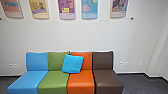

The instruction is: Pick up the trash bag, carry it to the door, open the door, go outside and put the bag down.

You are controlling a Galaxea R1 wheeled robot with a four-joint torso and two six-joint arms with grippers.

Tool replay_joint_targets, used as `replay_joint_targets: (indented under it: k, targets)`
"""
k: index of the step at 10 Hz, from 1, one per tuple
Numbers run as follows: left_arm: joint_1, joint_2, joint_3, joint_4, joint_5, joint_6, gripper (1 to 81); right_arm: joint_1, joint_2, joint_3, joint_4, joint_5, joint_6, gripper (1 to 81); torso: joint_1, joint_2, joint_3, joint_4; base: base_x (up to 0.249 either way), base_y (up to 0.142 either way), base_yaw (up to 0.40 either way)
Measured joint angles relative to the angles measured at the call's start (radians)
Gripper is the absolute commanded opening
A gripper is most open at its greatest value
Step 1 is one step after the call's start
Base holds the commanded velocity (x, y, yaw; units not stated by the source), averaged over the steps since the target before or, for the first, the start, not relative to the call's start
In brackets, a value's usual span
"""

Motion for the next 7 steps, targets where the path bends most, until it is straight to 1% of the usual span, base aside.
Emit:
replay_joint_targets:
  k: [5, 7]
  targets:
    - [0.0, 0.0, 0.0, 0.004, 0.002, 0.001, 1.0, -0.012, 0.068, -0.141, -0.014, 0.0, 0.0, 81.1, 0.0, 0.0, 0.0, 0.0, 0.0, 0.0, 0.0]
    - [0.0, 0.0, 0.0, 0.006, 0.007, 0.002, 1.0, -0.014, 0.087, -0.157, -0.017, 0.001, 0.0, 81.1, 0.0, 0.0, 0.0, 0.0, 0.0, 0.0, 0.0]
